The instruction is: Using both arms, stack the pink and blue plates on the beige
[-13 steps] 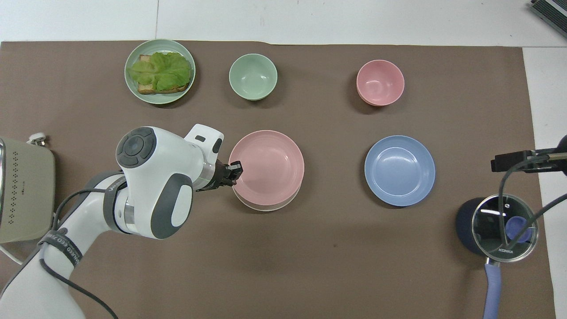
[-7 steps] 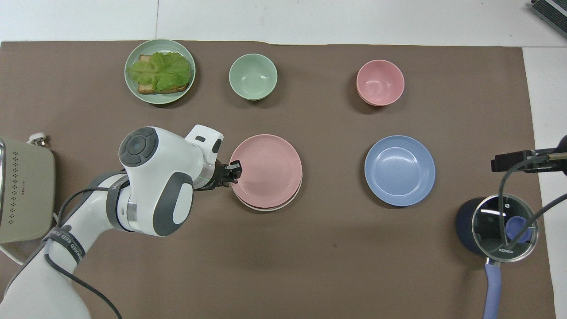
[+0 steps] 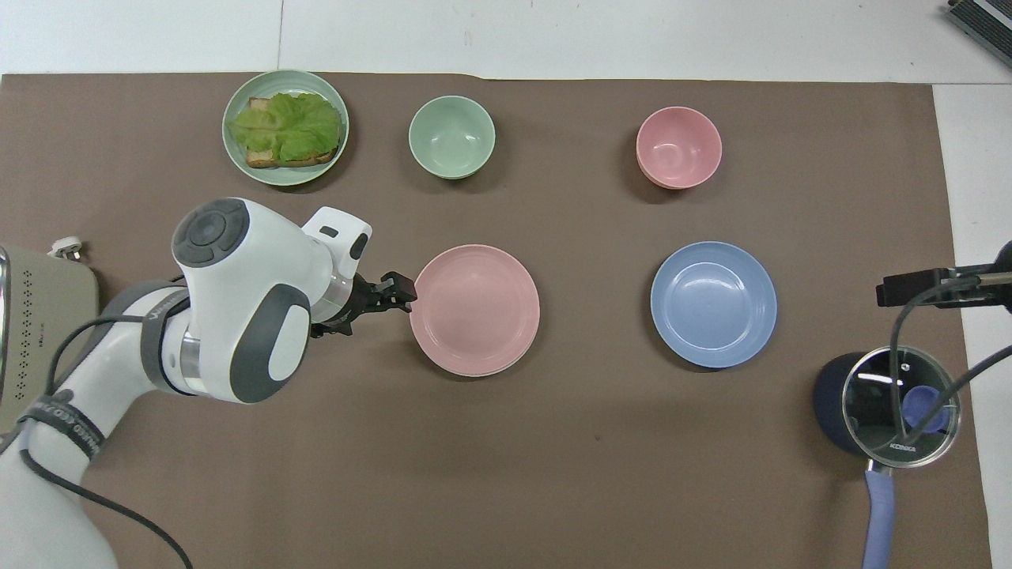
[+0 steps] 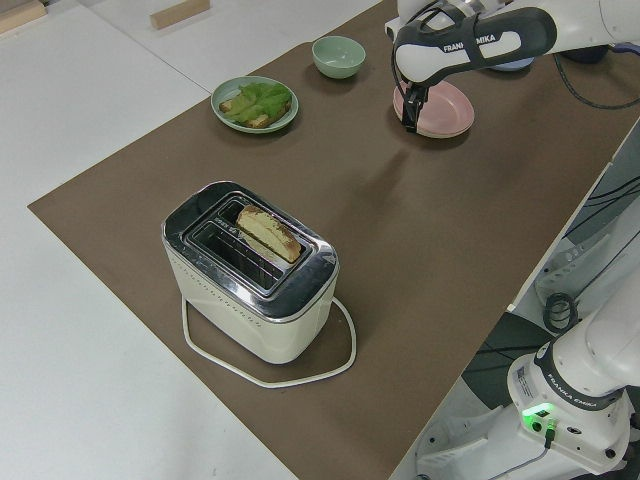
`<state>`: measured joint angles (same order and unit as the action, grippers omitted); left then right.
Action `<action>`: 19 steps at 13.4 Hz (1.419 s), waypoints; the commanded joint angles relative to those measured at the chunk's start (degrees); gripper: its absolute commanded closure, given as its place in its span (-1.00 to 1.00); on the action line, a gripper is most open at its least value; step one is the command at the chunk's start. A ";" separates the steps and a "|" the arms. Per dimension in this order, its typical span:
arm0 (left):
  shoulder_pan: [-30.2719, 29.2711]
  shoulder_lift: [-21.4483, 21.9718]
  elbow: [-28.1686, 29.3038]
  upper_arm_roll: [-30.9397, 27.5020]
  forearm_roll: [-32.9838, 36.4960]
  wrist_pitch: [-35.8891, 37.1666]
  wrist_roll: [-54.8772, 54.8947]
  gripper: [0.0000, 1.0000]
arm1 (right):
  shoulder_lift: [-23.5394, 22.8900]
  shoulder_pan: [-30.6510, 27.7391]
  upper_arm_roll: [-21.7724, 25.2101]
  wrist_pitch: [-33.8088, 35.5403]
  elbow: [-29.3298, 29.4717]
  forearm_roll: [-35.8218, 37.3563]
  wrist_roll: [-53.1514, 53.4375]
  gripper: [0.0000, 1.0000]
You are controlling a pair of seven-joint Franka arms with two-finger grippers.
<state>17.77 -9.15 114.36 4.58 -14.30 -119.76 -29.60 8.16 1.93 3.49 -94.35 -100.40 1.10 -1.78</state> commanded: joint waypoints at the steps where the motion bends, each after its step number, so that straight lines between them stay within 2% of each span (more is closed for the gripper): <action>1: -4.73 3.34 -5.54 0.07 4.54 10.31 2.16 -1.00 | 1.06 -0.35 -0.06 0.40 -0.93 0.66 -1.39 -1.00; 5: -14.32 9.14 -11.69 -0.01 5.51 21.74 16.92 -1.00 | 1.06 -0.35 -0.06 0.40 -0.93 0.66 -1.39 -1.00; 6: -15.56 9.67 -14.84 0.07 8.99 25.85 19.29 -1.00 | 1.06 -0.35 -0.06 0.48 -0.93 0.66 -1.39 -1.00; 8: -16.01 9.85 -21.35 -0.28 13.50 32.46 25.44 -1.00 | 1.06 -0.35 -0.06 0.40 -0.93 0.66 -1.39 -1.00; 11: -16.27 11.34 -26.20 -1.94 13.95 37.22 26.52 -1.00 | 1.15 -0.35 -0.06 0.48 -0.93 0.66 -1.39 -1.00; 14: -16.27 13.81 -26.30 -2.92 13.86 37.24 26.35 -1.00 | 1.15 -0.35 -0.06 0.40 -0.93 0.66 -1.39 -1.00; 19: -16.27 14.16 -26.12 -2.83 13.78 37.23 26.17 -1.00 | 1.15 -0.35 0.02 0.40 -0.93 0.66 -1.39 -1.00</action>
<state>1.71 4.73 88.23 1.49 -1.37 -83.38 -4.03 8.18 1.93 3.51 -94.35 -100.40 1.10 -1.78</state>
